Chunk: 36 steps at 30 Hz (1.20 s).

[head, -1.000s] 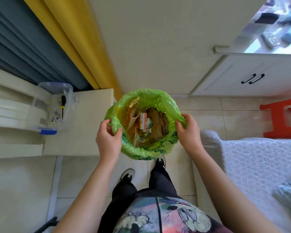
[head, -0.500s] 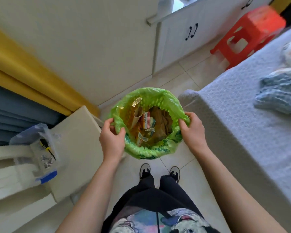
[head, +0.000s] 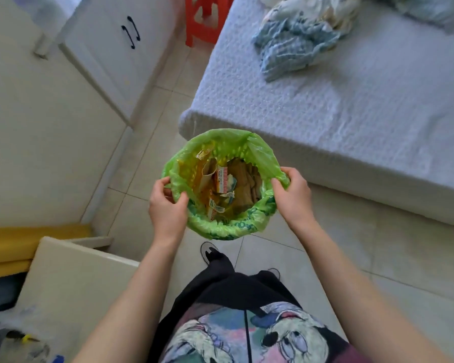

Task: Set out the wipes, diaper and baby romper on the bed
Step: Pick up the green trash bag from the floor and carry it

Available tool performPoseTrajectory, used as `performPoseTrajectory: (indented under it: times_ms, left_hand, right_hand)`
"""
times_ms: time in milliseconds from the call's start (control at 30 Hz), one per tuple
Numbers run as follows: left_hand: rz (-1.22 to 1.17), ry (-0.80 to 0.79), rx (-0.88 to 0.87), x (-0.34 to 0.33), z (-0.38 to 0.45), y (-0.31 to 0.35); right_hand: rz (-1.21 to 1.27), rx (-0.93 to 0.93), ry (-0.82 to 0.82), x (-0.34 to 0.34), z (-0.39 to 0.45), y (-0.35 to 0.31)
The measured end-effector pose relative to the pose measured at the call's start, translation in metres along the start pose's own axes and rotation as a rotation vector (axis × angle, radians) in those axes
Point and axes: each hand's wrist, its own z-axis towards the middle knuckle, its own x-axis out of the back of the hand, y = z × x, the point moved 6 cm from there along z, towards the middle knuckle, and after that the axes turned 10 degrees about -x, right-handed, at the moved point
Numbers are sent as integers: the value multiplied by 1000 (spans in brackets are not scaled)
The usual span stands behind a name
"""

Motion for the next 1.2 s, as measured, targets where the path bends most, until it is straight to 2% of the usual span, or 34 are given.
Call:
performPoseTrajectory:
  times_ms: [200, 633, 900, 1200]
  left_hand:
    - [56, -183, -126, -84, -42, 39]
    - [109, -556, -275, -285, -174, 112]
    - [183, -847, -437, -419, -247, 167]
    - [250, -1153, -670, -573, -324, 240]
  right_hand:
    - [108, -129, 114, 88, -9, 81]
    - [219, -387, 394, 274, -51, 257]
    - [314, -621, 615, 353, -76, 357]
    - [476, -838, 847, 431, -76, 434]
